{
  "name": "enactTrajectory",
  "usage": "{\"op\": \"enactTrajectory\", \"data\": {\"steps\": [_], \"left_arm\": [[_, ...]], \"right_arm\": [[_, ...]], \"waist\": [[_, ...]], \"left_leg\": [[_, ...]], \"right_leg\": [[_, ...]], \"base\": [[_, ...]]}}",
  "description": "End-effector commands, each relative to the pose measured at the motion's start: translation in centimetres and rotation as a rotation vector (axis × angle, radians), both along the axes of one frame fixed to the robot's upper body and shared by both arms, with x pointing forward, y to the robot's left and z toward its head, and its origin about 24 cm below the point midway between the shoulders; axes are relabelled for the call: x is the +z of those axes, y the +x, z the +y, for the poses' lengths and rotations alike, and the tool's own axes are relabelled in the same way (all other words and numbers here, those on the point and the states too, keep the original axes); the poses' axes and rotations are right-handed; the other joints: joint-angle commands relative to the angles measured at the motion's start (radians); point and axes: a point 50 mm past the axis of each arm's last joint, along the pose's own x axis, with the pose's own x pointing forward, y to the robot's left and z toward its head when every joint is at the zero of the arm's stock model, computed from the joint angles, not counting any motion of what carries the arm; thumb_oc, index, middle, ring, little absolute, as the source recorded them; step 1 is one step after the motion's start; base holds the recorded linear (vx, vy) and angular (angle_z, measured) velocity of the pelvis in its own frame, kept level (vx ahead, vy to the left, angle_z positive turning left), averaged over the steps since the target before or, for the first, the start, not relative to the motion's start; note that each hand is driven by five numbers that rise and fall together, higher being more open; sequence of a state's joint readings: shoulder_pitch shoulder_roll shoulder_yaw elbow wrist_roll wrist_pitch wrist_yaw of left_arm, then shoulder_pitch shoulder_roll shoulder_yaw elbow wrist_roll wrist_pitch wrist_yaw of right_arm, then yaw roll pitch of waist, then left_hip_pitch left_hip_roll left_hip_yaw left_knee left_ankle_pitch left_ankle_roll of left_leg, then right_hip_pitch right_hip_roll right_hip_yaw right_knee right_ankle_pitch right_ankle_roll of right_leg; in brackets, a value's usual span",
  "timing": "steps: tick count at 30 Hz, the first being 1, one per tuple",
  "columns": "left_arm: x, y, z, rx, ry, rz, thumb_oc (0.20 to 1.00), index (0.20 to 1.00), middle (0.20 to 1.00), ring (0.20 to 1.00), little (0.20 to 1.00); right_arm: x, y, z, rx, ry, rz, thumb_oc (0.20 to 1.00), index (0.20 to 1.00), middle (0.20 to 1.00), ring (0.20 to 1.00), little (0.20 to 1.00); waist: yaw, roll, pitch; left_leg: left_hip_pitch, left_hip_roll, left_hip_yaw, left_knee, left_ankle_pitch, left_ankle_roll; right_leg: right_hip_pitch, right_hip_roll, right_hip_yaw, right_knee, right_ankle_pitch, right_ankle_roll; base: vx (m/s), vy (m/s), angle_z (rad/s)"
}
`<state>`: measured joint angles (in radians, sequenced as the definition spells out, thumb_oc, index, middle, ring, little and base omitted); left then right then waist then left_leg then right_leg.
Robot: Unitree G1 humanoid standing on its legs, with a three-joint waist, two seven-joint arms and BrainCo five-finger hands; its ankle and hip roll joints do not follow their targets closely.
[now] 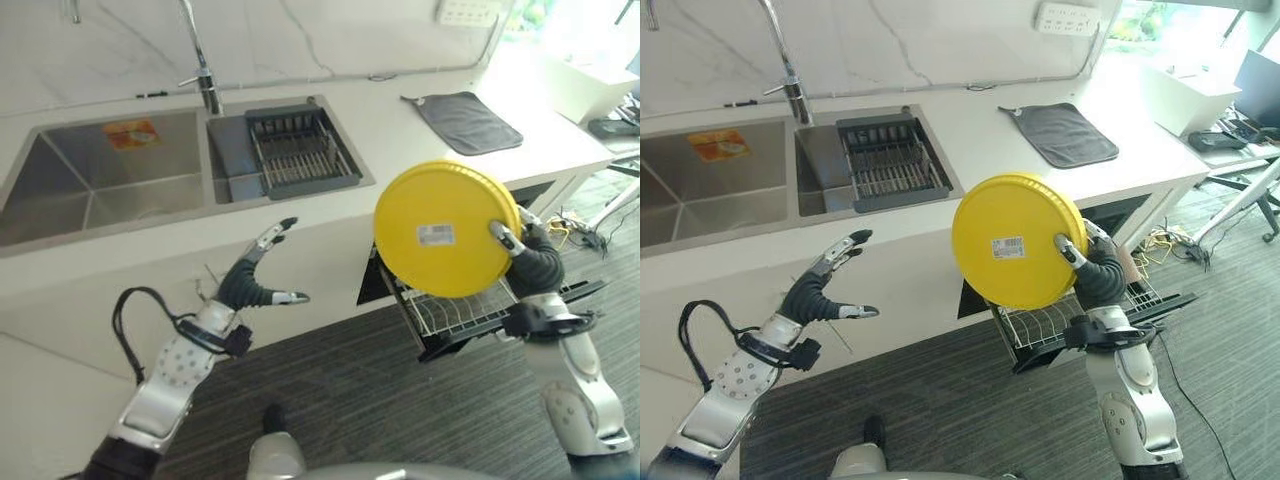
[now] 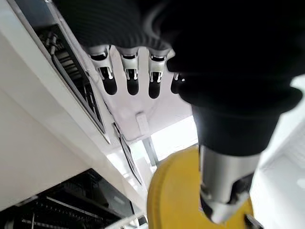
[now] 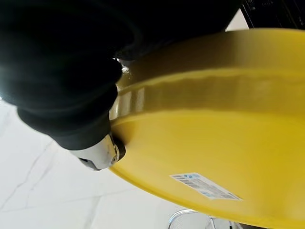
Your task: Place the dishes in the dishwasher.
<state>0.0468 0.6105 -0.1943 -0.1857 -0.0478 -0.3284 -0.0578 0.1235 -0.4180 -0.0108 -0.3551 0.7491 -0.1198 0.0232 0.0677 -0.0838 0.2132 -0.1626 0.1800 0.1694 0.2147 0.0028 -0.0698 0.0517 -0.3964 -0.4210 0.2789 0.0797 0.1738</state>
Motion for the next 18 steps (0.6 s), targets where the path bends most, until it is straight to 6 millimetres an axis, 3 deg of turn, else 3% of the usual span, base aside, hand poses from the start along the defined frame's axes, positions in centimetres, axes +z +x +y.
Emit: {"op": "enactTrajectory", "data": {"steps": [1, 2, 3, 5, 7, 9, 12, 13, 14, 15, 16, 18], "left_arm": [[2.1, -1.0, 0.0, -0.056, 0.059, -0.144, 1.000, 1.000, 1.000, 1.000, 1.000], [3.1, -0.5, -0.6, -0.075, 0.052, -0.173, 1.000, 1.000, 1.000, 1.000, 1.000], [3.7, -0.2, -0.8, -0.070, 0.060, -0.206, 1.000, 1.000, 1.000, 1.000, 1.000], [4.2, 0.0, -0.4, -0.005, 0.080, -0.271, 1.000, 1.000, 1.000, 1.000, 1.000], [4.2, 0.3, 0.4, 0.042, 0.048, -0.237, 1.000, 1.000, 1.000, 1.000, 1.000], [3.2, -0.2, 1.4, 0.122, -0.018, -0.184, 1.000, 1.000, 1.000, 1.000, 1.000], [2.0, -1.2, 1.2, 0.153, -0.076, -0.149, 1.000, 1.000, 1.000, 1.000, 1.000], [1.8, -1.4, 1.0, 0.151, -0.072, -0.154, 1.000, 1.000, 1.000, 1.000, 1.000], [1.6, -1.5, 0.7, 0.147, -0.087, -0.150, 1.000, 1.000, 1.000, 1.000, 1.000], [1.5, -1.5, 0.5, 0.132, -0.108, -0.137, 1.000, 1.000, 1.000, 1.000, 1.000], [1.2, -1.6, 0.2, 0.115, -0.126, -0.111, 1.000, 1.000, 1.000, 1.000, 1.000], [0.3, -1.1, 0.3, 0.108, -0.146, -0.045, 1.000, 1.000, 1.000, 1.000, 1.000]], "right_arm": [[4.8, 0.0, -0.4, -0.007, 0.046, -0.290, 0.200, 0.200, 0.200, 0.200, 0.200], [5.0, 0.2, 0.1, 0.022, 0.052, -0.306, 0.200, 0.200, 0.200, 0.200, 0.200], [5.4, 0.4, 0.3, 0.031, 0.063, -0.326, 0.200, 0.200, 0.200, 0.200, 0.200], [5.3, 0.7, 0.6, 0.061, 0.138, -0.331, 0.200, 0.200, 0.200, 0.200, 0.200], [5.0, 0.2, 0.8, 0.065, 0.155, -0.332, 0.200, 0.200, 0.200, 0.200, 0.200], [5.1, 0.4, 1.6, 0.121, 0.147, -0.302, 0.200, 0.200, 0.200, 0.200, 0.200], [5.0, 0.4, 2.5, 0.180, 0.075, -0.278, 0.200, 0.200, 0.200, 0.200, 0.200], [4.9, 0.3, 2.2, 0.178, 0.057, -0.270, 0.200, 0.200, 0.200, 0.200, 0.200], [5.1, 0.1, 1.5, 0.159, 0.026, -0.261, 0.200, 0.200, 0.200, 0.200, 0.200], [5.3, 0.2, 1.2, 0.150, 0.012, -0.260, 0.200, 0.200, 0.200, 0.200, 0.200], [5.5, 0.3, 1.3, 0.138, 0.003, -0.262, 0.200, 0.200, 0.200, 0.200, 0.200], [5.5, 0.5, 1.7, 0.124, 0.000, -0.269, 0.200, 0.200, 0.200, 0.200, 0.200]], "waist": [[0.015, 0.014, -0.016], [0.014, 0.000, -0.008], [0.011, -0.013, -0.002], [0.009, -0.033, 0.011], [0.008, -0.041, 0.005], [0.008, -0.027, -0.014], [0.003, -0.002, -0.030], [0.001, 0.001, -0.032], [-0.002, 0.007, -0.027], [0.003, 0.012, -0.023], [0.013, 0.021, -0.018], [0.013, 0.035, -0.023]], "left_leg": [[0.222, 0.023, -0.040, -0.251, 0.028, -0.012], [0.196, 0.054, -0.066, -0.227, 0.022, -0.038], [0.186, 0.079, -0.066, -0.222, 0.019, -0.054], [0.195, 0.121, -0.071, -0.216, 0.000, -0.056], [0.190, 0.143, -0.092, -0.205, -0.007, -0.058], [0.233, 0.188, -0.077, -0.239, 0.027, -0.087], [0.235, 0.222, 0.027, -0.244, 0.107, -0.106], [0.219, 0.219, 0.061, -0.209, 0.115, -0.103], [0.194, 0.187, 0.077, -0.151, 0.087, -0.094], [0.175, 0.123, 0.075, -0.145, 0.053, -0.078], [0.161, 0.075, 0.083, -0.173, 0.055, -0.073], [0.170, 0.059, 0.108, -0.242, 0.086, -0.071]], "right_leg": [[-0.027, 0.028, 0.097, -0.053, 0.082, 0.038], [-0.019, 0.045, 0.120, -0.239, 0.092, 0.037], [-0.024, 0.045, 0.127, -0.337, 0.152, 0.055], [-0.077, 0.049, 0.163, -0.366, 0.177, 0.069], [-0.056, 0.072, 0.172, -0.366, 0.138, 0.072], [-0.047, 0.119, 0.148, -0.366, 0.096, 0.074], [-0.007, 0.170, 0.120, -0.366, 0.043, 0.015], [0.007, 0.176, 0.104, -0.366, 0.030, 0.000], [0.031, 0.178, 0.077, -0.366, 0.016, -0.011], [0.044, 0.179, 0.058, -0.366, 0.009, -0.008], [0.052, 0.183, 0.044, -0.366, 0.006, -0.002], [0.055, 0.185, 0.027, -0.366, 0.004, -0.001]], "base": [[0.16, -0.397, 0.18], [0.14, -0.594, 0.20], [0.22, -0.910, 0.18], [0.26, -0.923, 0.18], [0.28, -0.803, 0.43], [0.28, -0.643, 0.53], [0.19, -0.283, -0.56], [0.20, -0.243, 0.20], [0.19, -0.173, 0.52], [0.20, -0.119, 0.81], [0.12, -0.022, 1.13], [0.14, 0.094, 0.87]]}}
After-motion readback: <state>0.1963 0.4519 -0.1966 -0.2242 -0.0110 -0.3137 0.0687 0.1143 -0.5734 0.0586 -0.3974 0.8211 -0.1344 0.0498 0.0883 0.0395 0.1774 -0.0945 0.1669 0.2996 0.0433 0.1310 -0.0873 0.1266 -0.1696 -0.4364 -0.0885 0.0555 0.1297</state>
